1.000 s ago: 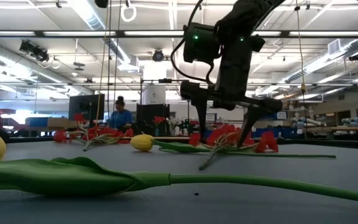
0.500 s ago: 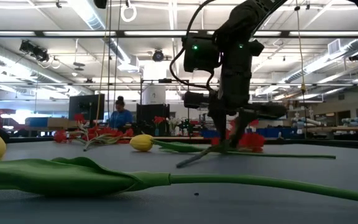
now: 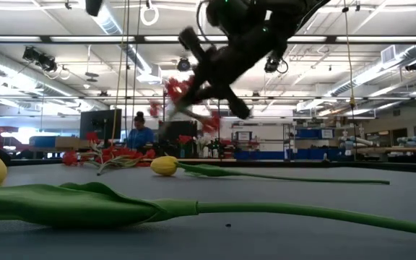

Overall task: Sort flowers into vase by color
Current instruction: Put the bottom red flowers into the transparent vase

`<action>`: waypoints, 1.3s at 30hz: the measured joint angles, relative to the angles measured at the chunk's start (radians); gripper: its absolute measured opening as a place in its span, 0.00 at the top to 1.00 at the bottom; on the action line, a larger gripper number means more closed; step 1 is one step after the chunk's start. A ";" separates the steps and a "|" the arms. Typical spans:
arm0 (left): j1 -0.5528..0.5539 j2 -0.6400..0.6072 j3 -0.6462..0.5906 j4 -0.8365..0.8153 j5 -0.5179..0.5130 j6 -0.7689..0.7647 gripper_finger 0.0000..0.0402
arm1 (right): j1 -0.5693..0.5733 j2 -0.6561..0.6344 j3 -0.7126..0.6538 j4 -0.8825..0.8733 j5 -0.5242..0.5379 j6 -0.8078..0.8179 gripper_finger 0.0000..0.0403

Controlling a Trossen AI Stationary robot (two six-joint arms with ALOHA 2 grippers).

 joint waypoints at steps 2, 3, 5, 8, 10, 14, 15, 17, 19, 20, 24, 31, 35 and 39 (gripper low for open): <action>0.000 -0.032 0.042 -0.107 -0.014 -0.013 0.61 | 0.007 0.000 0.000 0.082 0.003 -0.063 0.97; 0.000 -0.044 0.059 -0.157 -0.016 -0.011 0.61 | 0.011 0.000 0.000 0.115 0.011 -0.100 0.97; -0.001 -0.066 0.086 -0.224 -0.011 0.017 0.61 | 0.019 0.000 0.000 0.182 0.010 -0.180 0.96; -0.005 -0.106 0.095 -0.298 0.026 0.042 0.61 | 0.037 0.000 0.000 0.316 -0.015 -0.345 0.96; -0.005 -0.136 0.095 -0.310 0.046 0.002 0.61 | 0.054 0.000 0.000 0.412 -0.040 -0.517 0.96; -0.007 -0.194 0.096 -0.355 0.076 -0.101 0.61 | 0.104 0.000 0.000 0.546 -0.031 -0.794 0.96; -0.010 -0.206 0.096 -0.370 0.085 -0.120 0.61 | 0.115 0.001 0.001 0.569 -0.021 -0.831 0.96; -0.019 -0.224 0.096 -0.399 0.116 -0.146 0.61 | 0.131 0.001 0.001 0.607 -0.015 -0.873 0.96; -0.028 -0.237 0.096 -0.422 0.139 -0.157 0.61 | 0.141 0.013 0.022 0.616 -0.016 -0.896 0.96; -0.032 -0.243 0.096 -0.429 0.149 -0.157 0.61 | 0.143 0.025 0.044 0.615 -0.024 -0.909 0.96; -0.043 -0.249 0.096 -0.443 0.152 -0.109 0.61 | 0.153 0.105 0.204 0.524 -0.033 -0.969 0.96; -0.043 -0.249 0.096 -0.487 0.181 -0.074 0.61 | 0.179 0.270 0.543 0.342 -0.037 -1.063 0.96; -0.043 -0.260 0.096 -0.559 0.219 -0.073 0.61 | 0.200 0.384 0.741 0.334 -0.073 -1.063 0.96; -0.043 -0.279 0.096 -0.626 0.226 -0.073 0.61 | 0.219 0.507 0.959 0.232 -0.078 -1.068 0.96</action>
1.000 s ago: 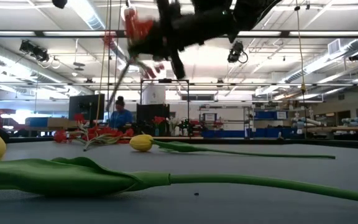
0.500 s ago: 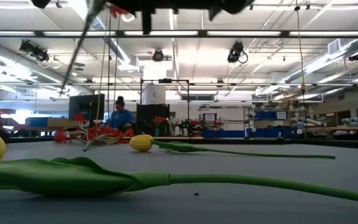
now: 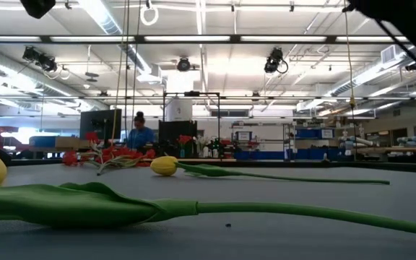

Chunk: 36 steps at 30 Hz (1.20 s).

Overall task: Sort flowers into vase by color
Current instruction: Put the bottom red flowers into the transparent vase

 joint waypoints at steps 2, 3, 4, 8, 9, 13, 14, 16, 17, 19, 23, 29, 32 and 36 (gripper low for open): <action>0.000 -0.013 0.000 -0.025 0.000 0.002 0.61 | 0.009 0.060 0.110 -0.068 0.000 -0.003 0.96; 0.000 -0.020 0.000 -0.028 0.000 0.006 0.61 | 0.013 0.075 0.124 -0.061 0.000 -0.004 0.96; 0.000 -0.026 0.000 -0.030 0.000 0.011 0.61 | 0.018 0.071 0.095 -0.007 0.005 0.001 0.96; 0.000 -0.058 0.000 -0.032 -0.001 0.022 0.61 | 0.021 0.064 0.069 0.020 0.042 0.052 0.96; 0.000 -0.066 0.000 -0.032 -0.002 0.022 0.61 | 0.021 0.064 0.074 0.021 0.042 0.051 0.96; 0.000 -0.072 0.000 -0.029 -0.004 0.002 0.61 | 0.022 0.062 0.098 -0.001 0.063 0.046 0.96; 0.000 -0.070 -0.001 -0.031 -0.003 -0.008 0.61 | 0.022 0.062 0.105 -0.003 0.064 0.044 0.96; 0.000 -0.070 -0.007 -0.035 0.011 -0.018 0.61 | 0.018 0.062 0.121 -0.008 0.070 0.036 0.96; 0.000 -0.070 -0.010 -0.036 0.017 -0.025 0.61 | 0.017 0.061 0.121 -0.008 0.081 0.029 0.96; 0.000 -0.072 -0.017 -0.025 0.023 -0.043 0.61 | 0.010 0.052 0.121 -0.021 0.112 0.026 0.96; 0.000 -0.078 -0.050 -0.006 0.028 -0.062 0.61 | -0.013 0.042 0.121 -0.035 0.173 0.022 0.96; 0.000 -0.084 -0.199 0.150 0.164 -0.099 0.61 | -0.041 0.005 0.121 -0.052 0.290 0.022 0.96; 0.000 -0.084 -0.244 0.206 0.138 -0.059 0.61 | -0.052 -0.008 0.121 -0.066 0.280 0.008 0.96; 0.000 -0.083 -0.261 0.299 0.101 0.020 0.61 | -0.064 -0.009 0.121 -0.075 0.245 0.045 0.96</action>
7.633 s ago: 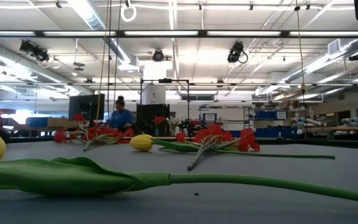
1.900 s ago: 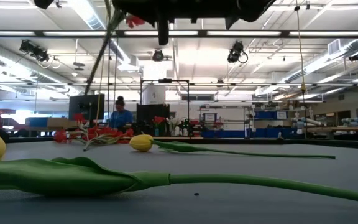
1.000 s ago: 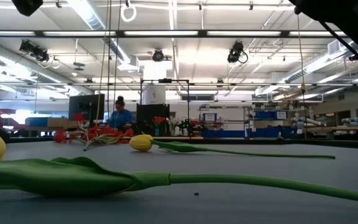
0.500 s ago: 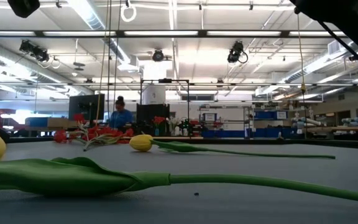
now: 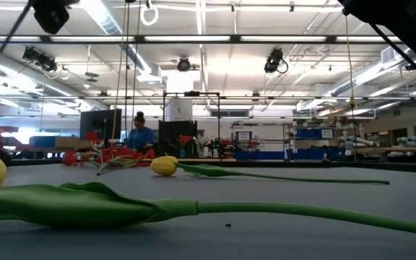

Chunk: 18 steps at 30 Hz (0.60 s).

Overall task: Sort flowers into vase by color
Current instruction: Put the bottom red flowers into the transparent vase

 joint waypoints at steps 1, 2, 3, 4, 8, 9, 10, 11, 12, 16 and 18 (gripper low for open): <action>0.000 0.000 0.000 0.011 0.004 0.017 0.61 | -0.002 0.000 0.000 -0.001 -0.002 0.008 0.96; 0.000 -0.001 -0.001 0.021 0.014 0.034 0.61 | -0.005 0.000 0.000 0.000 -0.003 0.011 0.96; 0.000 -0.001 -0.001 0.028 0.031 0.047 0.61 | -0.006 0.000 0.000 0.001 -0.004 0.012 0.96; 0.000 -0.001 -0.001 0.028 0.040 0.058 0.61 | -0.006 -0.001 0.000 -0.005 -0.001 0.013 0.96; 0.002 -0.008 0.020 -0.037 0.044 0.069 0.61 | -0.019 -0.001 0.000 -0.013 0.029 0.020 0.96; 0.002 -0.009 0.032 -0.051 0.037 0.079 0.61 | -0.023 -0.005 0.000 -0.014 0.040 0.022 0.96; 0.002 -0.014 0.046 -0.061 0.030 0.085 0.61 | -0.027 -0.009 0.000 -0.013 0.044 0.021 0.96; 0.002 -0.020 0.059 -0.067 0.025 0.089 0.61 | -0.030 -0.013 0.000 -0.010 0.044 0.016 0.96; 0.001 -0.023 0.069 -0.070 0.022 0.101 0.60 | -0.034 -0.017 0.000 -0.007 0.044 0.010 0.96; 0.000 -0.031 0.097 -0.078 -0.010 0.120 0.51 | -0.046 -0.025 0.000 -0.017 0.055 -0.014 0.96; 0.000 -0.024 0.096 -0.096 -0.020 0.124 0.45 | -0.049 -0.026 0.000 -0.024 0.059 -0.019 0.96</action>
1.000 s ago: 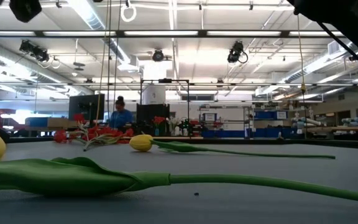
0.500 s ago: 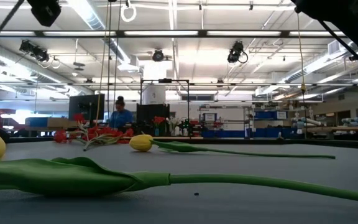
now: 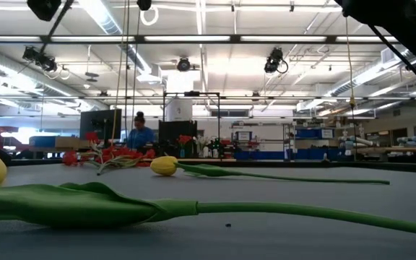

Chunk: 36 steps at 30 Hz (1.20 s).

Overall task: Sort flowers into vase by color
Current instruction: Put the bottom red flowers into the transparent vase

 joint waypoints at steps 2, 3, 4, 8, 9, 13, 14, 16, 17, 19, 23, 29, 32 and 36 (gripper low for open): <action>0.000 0.005 0.000 -0.014 -0.018 -0.003 0.39 | -0.002 -0.004 0.000 -0.015 -0.005 0.000 0.96; 0.000 0.006 0.000 -0.022 -0.032 -0.009 0.36 | -0.004 -0.006 0.000 -0.017 -0.007 0.001 0.96; 0.000 0.009 0.000 -0.024 -0.042 -0.010 0.33 | -0.004 -0.007 0.000 -0.013 -0.010 0.001 0.96; 0.000 0.020 0.000 -0.016 -0.084 -0.016 0.30 | -0.004 -0.007 0.000 -0.010 -0.037 0.000 0.96; 0.000 0.027 0.000 -0.016 -0.086 -0.017 0.30 | -0.003 -0.007 0.000 -0.011 -0.037 0.000 0.96; 0.000 0.066 0.000 -0.003 -0.043 -0.013 0.37 | -0.003 -0.007 0.000 -0.011 -0.038 0.000 0.96; 0.000 0.078 0.000 0.002 -0.026 -0.008 0.39 | -0.003 -0.007 0.000 -0.011 -0.038 0.000 0.96; 0.000 0.098 -0.001 0.006 -0.016 0.005 0.44 | -0.003 -0.007 0.000 -0.012 -0.039 0.000 0.96; 0.000 0.104 -0.002 0.015 -0.013 0.010 0.47 | -0.003 -0.007 0.000 -0.012 -0.040 0.000 0.96; 0.000 0.114 -0.002 0.027 -0.014 0.012 0.53 | -0.003 -0.007 0.000 -0.011 -0.041 0.000 0.96; 0.000 0.117 -0.001 0.037 -0.014 0.015 0.70 | 0.000 -0.007 0.000 -0.016 -0.041 0.000 0.96; 0.000 0.114 -0.002 0.033 -0.003 0.043 0.97 | 0.003 -0.018 0.000 -0.080 -0.064 -0.020 0.89; 0.000 0.114 -0.002 0.038 -0.002 0.046 0.98 | 0.003 -0.048 0.000 -0.210 -0.070 -0.016 0.81; 0.000 0.100 -0.002 0.074 -0.026 0.060 0.99 | 0.003 -0.131 -0.001 -0.453 -0.064 0.000 0.74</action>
